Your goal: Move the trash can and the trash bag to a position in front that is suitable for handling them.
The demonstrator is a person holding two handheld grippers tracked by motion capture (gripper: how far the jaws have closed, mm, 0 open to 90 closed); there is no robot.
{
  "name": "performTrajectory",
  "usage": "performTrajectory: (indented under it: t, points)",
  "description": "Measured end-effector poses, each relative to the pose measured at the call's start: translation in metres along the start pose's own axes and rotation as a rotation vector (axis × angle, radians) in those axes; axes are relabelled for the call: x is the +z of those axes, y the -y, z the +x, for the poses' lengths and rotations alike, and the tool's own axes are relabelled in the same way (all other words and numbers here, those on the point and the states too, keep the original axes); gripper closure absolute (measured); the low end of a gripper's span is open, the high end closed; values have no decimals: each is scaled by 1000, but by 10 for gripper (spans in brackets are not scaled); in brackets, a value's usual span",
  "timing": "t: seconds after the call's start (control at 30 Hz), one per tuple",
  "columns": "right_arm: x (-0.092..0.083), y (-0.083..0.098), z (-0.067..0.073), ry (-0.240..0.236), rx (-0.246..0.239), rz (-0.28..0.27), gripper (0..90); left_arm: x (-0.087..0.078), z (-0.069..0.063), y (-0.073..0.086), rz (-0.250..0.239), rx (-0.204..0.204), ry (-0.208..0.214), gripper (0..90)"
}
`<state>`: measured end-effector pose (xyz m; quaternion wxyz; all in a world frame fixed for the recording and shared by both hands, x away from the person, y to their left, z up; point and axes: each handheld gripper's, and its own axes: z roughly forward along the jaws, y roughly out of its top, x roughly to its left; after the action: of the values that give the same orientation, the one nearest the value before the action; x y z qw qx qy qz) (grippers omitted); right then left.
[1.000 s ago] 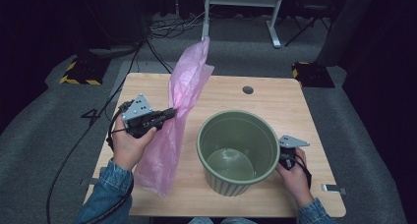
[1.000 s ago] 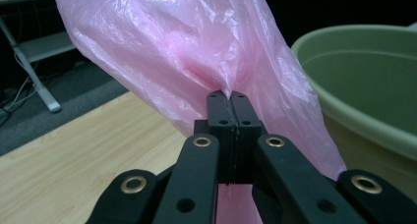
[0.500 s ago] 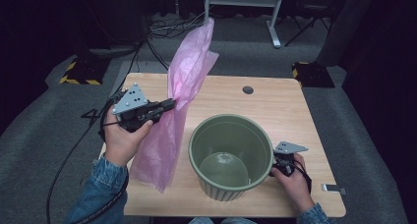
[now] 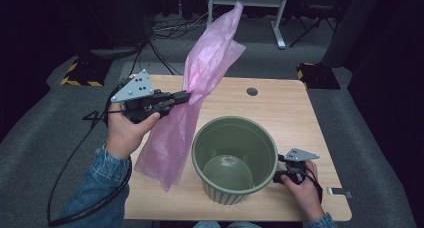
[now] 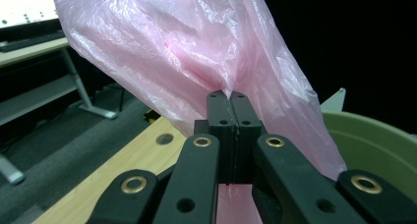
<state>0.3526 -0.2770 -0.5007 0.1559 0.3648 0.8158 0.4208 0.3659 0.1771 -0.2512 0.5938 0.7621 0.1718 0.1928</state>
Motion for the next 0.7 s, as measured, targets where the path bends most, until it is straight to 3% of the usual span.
performTrajectory:
  t: [0.13,0.4,0.7]
  points:
    - [-5,4,-1,10,9,-1,277,5,-1,-12,-19,8,34,898]
    - [-16,11,-2,32,28,-6,280,19,-4,-31,-27,9,145,899]
    - [-25,17,-4,55,45,-15,281,38,-10,-48,-64,46,191,899]
